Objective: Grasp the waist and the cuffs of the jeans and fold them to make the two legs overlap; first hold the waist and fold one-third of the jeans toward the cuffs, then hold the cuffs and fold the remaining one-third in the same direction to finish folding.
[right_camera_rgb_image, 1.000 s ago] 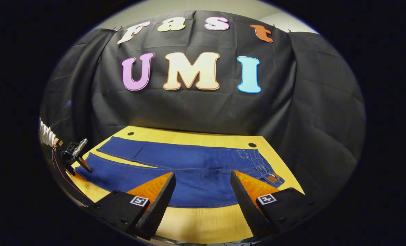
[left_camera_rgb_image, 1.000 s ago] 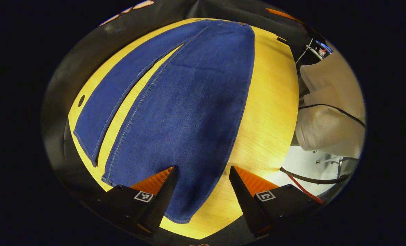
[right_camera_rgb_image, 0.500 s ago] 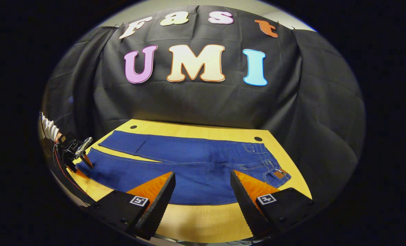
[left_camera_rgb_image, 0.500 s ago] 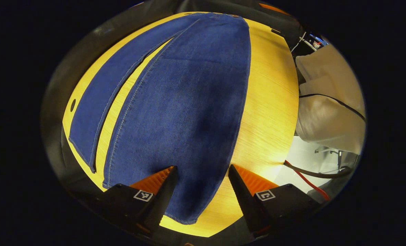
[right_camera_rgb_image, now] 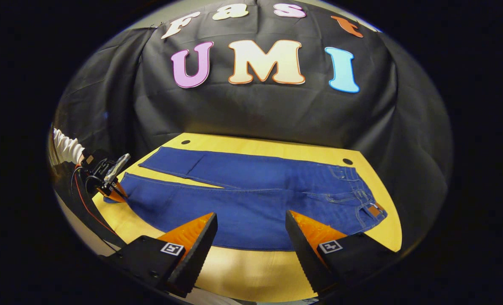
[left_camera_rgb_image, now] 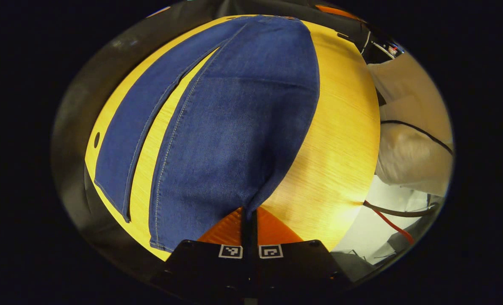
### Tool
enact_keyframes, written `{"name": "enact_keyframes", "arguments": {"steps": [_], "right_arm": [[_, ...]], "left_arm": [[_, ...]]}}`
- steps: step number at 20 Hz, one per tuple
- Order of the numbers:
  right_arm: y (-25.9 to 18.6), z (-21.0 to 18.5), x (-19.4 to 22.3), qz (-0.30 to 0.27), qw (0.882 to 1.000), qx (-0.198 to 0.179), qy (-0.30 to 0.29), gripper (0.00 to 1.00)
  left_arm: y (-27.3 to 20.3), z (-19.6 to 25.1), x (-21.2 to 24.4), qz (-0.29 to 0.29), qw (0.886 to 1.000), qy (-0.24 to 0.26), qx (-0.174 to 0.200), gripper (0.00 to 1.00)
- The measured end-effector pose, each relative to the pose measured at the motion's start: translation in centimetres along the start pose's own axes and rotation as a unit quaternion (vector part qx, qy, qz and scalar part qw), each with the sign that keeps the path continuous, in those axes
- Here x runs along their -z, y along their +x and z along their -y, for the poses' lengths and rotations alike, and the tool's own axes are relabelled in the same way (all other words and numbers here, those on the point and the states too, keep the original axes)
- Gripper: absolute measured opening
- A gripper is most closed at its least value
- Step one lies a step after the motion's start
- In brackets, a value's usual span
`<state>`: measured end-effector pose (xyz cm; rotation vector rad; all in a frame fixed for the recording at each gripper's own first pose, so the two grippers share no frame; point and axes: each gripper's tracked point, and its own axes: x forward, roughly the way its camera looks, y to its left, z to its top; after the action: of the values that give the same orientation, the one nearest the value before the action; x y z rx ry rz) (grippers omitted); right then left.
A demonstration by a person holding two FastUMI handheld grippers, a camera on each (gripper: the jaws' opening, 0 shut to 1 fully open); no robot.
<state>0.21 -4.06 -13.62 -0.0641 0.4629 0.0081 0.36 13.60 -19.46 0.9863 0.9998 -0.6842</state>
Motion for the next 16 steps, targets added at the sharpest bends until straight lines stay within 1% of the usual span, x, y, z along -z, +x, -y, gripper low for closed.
{"name": "enact_keyframes", "arguments": {"steps": [3,5,6,8,11,14,16], "right_arm": [[1.0,0.3,1.9,-0.035,0.998,-0.024,-0.037,0.99],[1.3,2.0,3.7,-0.069,0.994,-0.04,-0.08,0.99],[1.4,3.1,4.9,-0.092,0.989,-0.046,-0.103,0.99],[1.8,5.7,6.8,-0.134,0.978,-0.058,-0.146,0.99],[2.8,9.8,8.6,-0.185,0.958,-0.074,-0.208,1.0],[4.2,13.2,10.7,-0.235,0.938,-0.091,-0.238,0.99],[5.0,15.4,12.1,-0.269,0.922,-0.098,-0.261,1.0]], "left_arm": [[0.1,-0.1,-0.2,-0.004,1.0,-0.004,0.004,0.0],[0.1,-0.1,-0.2,-0.004,1.0,-0.007,0.005,0.0],[0.1,-0.1,-0.1,-0.006,1.0,-0.011,0.006,0.0],[0.1,-0.1,-0.1,-0.012,1.0,-0.016,0.004,0.0],[0.2,-0.2,-0.1,-0.025,0.999,-0.024,0.0,0.0],[0.2,-0.4,0.1,-0.042,0.999,-0.031,-0.006,0.0],[0.4,-0.4,0.0,-0.049,0.998,-0.04,-0.008,0.0]]}}
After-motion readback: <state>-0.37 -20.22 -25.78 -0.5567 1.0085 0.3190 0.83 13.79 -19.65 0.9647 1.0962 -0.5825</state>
